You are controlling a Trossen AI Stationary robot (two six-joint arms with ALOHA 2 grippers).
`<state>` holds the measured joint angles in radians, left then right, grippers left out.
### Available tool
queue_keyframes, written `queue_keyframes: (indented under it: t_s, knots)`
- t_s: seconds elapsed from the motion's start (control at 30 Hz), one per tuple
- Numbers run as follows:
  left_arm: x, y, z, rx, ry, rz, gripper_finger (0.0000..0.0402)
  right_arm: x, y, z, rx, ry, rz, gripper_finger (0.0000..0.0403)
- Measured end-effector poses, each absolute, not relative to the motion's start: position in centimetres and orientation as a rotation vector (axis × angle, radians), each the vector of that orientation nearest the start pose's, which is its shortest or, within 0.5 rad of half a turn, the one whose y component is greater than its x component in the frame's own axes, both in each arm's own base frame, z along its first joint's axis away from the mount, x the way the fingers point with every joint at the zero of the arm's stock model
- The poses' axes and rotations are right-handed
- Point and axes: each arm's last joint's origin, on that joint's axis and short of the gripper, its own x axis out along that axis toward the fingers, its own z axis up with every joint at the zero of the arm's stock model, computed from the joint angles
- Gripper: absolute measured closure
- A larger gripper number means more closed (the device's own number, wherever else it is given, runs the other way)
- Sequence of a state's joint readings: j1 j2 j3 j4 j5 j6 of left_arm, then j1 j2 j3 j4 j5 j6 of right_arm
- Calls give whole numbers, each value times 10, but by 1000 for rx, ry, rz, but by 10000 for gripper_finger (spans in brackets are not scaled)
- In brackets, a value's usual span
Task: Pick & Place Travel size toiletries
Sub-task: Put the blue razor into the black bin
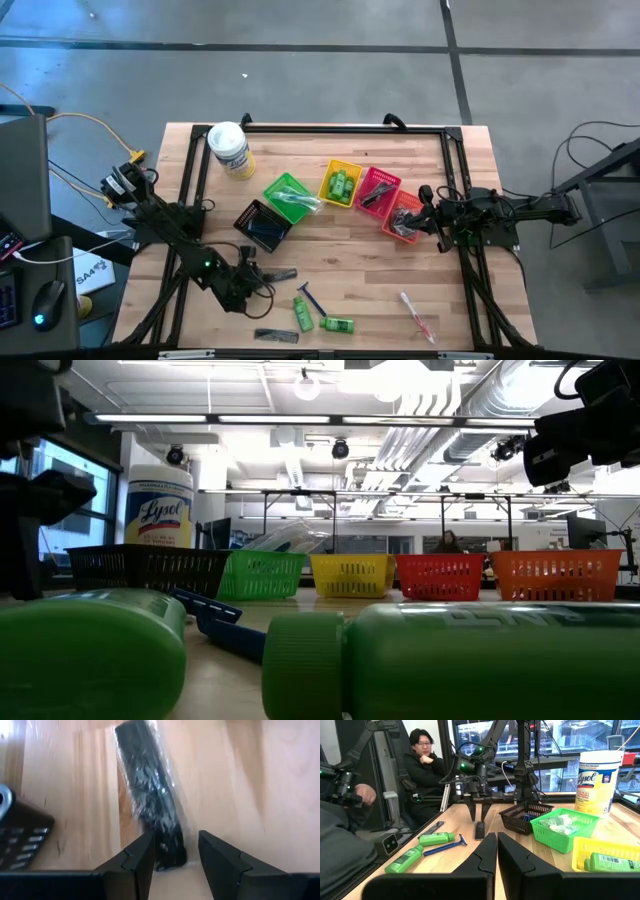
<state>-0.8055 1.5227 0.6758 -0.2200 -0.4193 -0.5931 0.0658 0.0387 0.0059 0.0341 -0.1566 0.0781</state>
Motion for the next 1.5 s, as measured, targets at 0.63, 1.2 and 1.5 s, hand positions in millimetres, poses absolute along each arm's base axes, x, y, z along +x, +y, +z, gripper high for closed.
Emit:
queue_keyframes:
  t_s: [0.63,1.2,1.5]
  knots:
    - [200,-194,167,179,924,-214,256,103,11,160,88,79,224,396]
    - [237,-118,247,217,576,-377,256,107,12,160,78,84,225,396]
    - [244,-106,244,236,591,-418,256,108,12,158,80,103,248,396]
